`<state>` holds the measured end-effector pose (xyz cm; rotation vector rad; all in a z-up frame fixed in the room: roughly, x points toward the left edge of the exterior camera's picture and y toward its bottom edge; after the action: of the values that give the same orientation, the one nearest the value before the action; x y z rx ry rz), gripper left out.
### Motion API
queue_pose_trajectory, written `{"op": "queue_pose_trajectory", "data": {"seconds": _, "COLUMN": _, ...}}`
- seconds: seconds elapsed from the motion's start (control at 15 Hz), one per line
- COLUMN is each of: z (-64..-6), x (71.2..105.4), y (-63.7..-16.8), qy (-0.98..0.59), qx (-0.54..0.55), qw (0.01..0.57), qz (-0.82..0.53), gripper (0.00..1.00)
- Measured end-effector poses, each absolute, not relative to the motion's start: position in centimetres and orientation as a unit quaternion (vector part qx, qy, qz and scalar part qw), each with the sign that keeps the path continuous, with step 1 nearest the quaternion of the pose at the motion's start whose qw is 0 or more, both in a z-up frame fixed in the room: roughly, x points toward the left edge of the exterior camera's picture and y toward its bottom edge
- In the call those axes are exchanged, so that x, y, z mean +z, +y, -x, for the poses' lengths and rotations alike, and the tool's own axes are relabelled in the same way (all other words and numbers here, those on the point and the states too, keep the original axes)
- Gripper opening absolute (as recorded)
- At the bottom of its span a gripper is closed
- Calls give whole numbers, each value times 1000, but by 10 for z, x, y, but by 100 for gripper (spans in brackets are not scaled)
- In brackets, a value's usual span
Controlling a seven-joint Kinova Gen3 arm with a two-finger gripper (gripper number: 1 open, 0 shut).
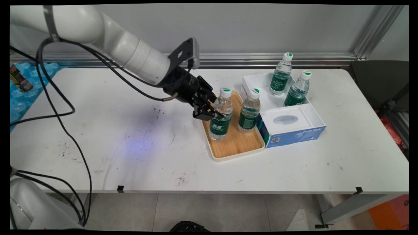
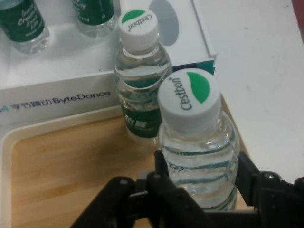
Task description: Place the picked object on the tray
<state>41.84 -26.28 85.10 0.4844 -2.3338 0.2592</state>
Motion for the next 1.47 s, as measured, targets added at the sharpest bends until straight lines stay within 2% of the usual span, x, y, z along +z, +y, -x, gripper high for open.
{"op": "queue_pose_trajectory", "data": {"seconds": 0.73, "z": -404, "x": 817, "y": -273, "qy": -902, "qx": 119, "qw": 380, "qz": -168, "gripper": 0}}
{"op": "queue_pose_trajectory", "data": {"seconds": 1.47, "z": -402, "x": 801, "y": -275, "qy": -904, "qx": 125, "qw": 377, "qz": -157, "gripper": 0}}
